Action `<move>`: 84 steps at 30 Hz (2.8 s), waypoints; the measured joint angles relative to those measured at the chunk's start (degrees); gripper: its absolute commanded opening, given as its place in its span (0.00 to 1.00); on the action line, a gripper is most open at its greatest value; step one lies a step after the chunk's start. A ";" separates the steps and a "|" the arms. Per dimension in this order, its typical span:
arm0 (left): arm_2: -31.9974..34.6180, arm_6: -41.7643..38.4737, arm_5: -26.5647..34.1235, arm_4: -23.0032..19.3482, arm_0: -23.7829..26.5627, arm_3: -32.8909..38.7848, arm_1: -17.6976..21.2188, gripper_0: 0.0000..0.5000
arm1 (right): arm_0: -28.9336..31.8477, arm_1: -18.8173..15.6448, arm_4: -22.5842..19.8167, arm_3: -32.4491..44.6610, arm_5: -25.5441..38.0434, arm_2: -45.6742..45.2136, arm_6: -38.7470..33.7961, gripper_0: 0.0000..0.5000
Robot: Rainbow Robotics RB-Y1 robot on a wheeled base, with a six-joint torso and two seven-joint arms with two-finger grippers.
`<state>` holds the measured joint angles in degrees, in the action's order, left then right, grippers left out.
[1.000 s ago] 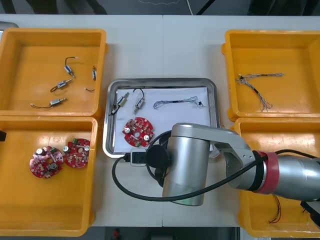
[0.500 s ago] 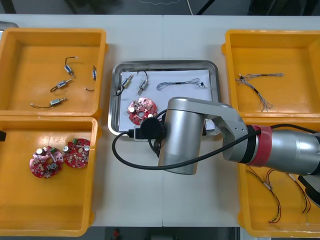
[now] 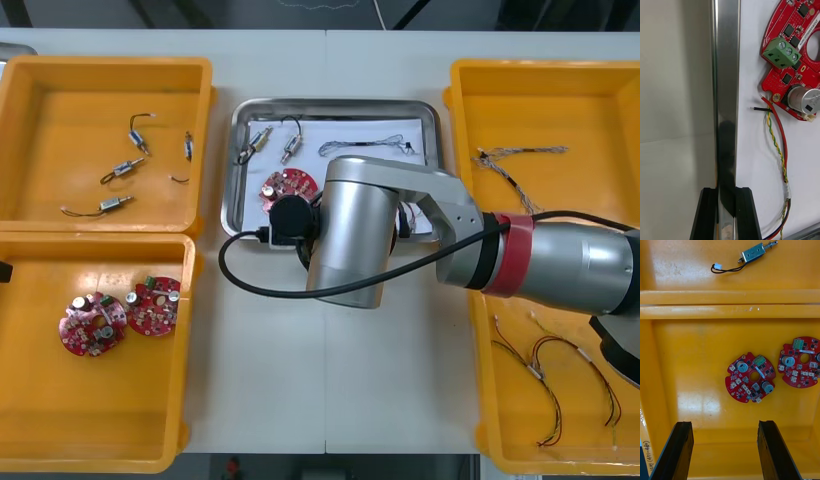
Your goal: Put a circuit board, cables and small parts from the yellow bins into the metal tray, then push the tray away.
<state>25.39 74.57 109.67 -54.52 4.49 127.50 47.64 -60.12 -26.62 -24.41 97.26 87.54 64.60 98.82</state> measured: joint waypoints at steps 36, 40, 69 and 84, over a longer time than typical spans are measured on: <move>0.00 0.00 0.00 0.01 0.00 0.00 0.00 1.00 | -8.63 2.12 -0.08 -15.38 -9.35 0.00 0.41 0.00; 0.00 0.00 0.00 0.01 0.00 0.00 0.00 1.00 | -8.87 2.14 -0.06 -16.18 -10.63 0.00 1.98 0.00; 0.00 0.00 0.00 0.01 0.00 0.00 0.00 1.00 | -10.29 5.40 2.15 -28.69 -20.09 0.00 6.58 0.91; 0.00 0.00 0.00 0.01 0.00 0.00 0.00 1.00 | -10.24 5.62 0.07 -25.02 -12.60 -2.06 6.80 1.00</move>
<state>25.39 74.57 109.67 -54.51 4.49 127.50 47.64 -70.36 -21.00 -24.34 72.24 74.94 62.54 105.62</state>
